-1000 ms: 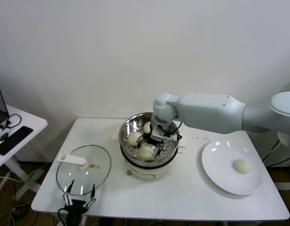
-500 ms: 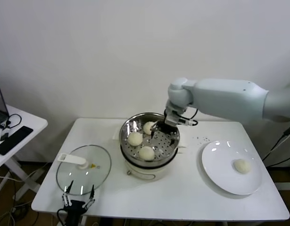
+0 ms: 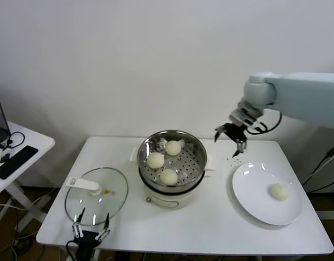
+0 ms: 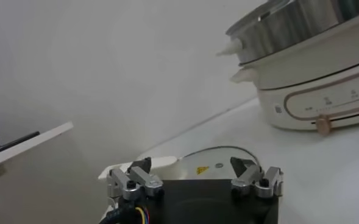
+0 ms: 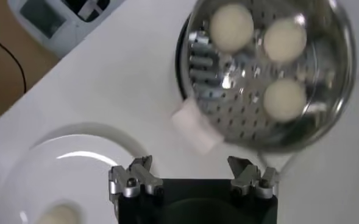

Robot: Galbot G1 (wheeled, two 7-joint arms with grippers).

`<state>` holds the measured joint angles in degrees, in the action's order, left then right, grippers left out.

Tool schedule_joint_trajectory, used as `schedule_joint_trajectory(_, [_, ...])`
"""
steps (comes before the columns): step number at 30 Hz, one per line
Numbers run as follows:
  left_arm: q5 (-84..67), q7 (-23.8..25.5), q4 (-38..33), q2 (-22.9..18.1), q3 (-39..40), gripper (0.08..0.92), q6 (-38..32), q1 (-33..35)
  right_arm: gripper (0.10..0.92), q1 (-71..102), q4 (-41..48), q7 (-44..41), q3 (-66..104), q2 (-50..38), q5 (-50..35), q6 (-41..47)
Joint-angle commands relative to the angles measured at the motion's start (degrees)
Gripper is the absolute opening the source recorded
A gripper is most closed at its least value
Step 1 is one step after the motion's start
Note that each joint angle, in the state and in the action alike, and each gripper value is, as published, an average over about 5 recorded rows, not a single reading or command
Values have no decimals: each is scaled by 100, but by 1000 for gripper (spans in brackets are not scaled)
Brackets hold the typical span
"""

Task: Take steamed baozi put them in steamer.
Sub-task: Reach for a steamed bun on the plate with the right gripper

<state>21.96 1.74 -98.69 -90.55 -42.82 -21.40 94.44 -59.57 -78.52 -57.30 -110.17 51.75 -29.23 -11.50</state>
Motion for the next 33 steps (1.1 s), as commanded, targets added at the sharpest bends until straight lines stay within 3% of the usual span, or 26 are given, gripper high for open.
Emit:
schedule_joint_trajectory(1, [-39,-6,-19,3,23,823,19,-1,823,-521,-119,240,-1193,-1044,-431,665])
schedule_joint_trajectory(14, [-55,-28,-22,6,41,823,-6,20,823,901,529,339,-303,-2068,608,670])
schedule_joint_trajectory(33, [-5,-47,-70,-38,-25,823,15,88,823,3728,1878,267,2558,-2323,1831,501])
